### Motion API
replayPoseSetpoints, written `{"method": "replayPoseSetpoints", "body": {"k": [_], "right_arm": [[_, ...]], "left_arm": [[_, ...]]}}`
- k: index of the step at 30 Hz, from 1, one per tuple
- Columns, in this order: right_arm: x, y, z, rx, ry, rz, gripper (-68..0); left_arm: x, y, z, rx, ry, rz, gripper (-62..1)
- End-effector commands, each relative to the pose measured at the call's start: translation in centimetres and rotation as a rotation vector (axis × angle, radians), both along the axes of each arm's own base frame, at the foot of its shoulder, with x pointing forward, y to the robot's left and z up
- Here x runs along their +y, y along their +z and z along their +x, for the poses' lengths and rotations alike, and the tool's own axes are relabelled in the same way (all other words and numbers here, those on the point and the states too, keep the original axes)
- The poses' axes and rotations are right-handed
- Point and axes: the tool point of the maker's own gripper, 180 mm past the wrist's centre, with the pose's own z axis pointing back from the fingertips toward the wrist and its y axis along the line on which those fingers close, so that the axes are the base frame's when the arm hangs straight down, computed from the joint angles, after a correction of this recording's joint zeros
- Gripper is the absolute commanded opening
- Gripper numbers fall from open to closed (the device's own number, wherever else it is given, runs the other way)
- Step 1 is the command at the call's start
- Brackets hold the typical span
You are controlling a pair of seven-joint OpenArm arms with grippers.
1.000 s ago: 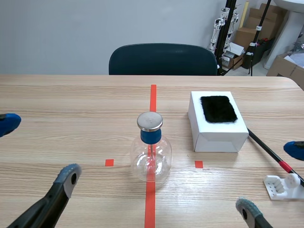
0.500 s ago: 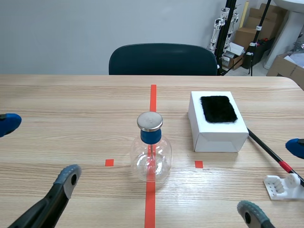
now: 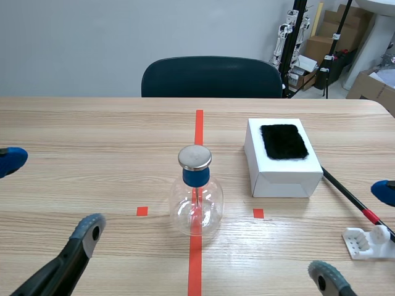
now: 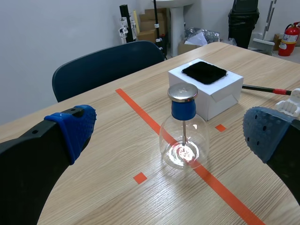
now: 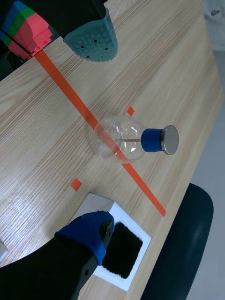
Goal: Do the electroscope experiment. return to the home posture
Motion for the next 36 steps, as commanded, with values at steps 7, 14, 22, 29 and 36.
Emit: {"method": "replayPoseSetpoints", "body": {"k": [7, 14, 22, 29, 36], "right_arm": [[-0.1, 1.02, 1.16, -0.057, 0.007, 0.003, -0.6], [-0.1, 0.95, 1.15, -0.053, 0.007, 0.001, -0.6], [-0.12, 0.79, 1.15, -0.047, 0.006, -0.005, -0.6], [-0.13, 0.76, 1.15, -0.045, 0.006, -0.006, -0.6], [-0.13, 0.75, 1.15, -0.045, 0.006, -0.007, -0.6]], "left_arm": [[-0.19, 0.5, -0.02, -0.015, -0.012, -0.016, 1.4], [-0.19, 0.43, -0.02, -0.011, -0.012, -0.014, 1.4], [-0.16, -0.05, 0.03, 0.01, -0.009, 0.001, 1.4], [-0.14, -0.45, 0.06, 0.029, -0.006, 0.013, 1.4], [-0.14, -0.45, 0.06, 0.029, -0.006, 0.013, 1.4]]}}
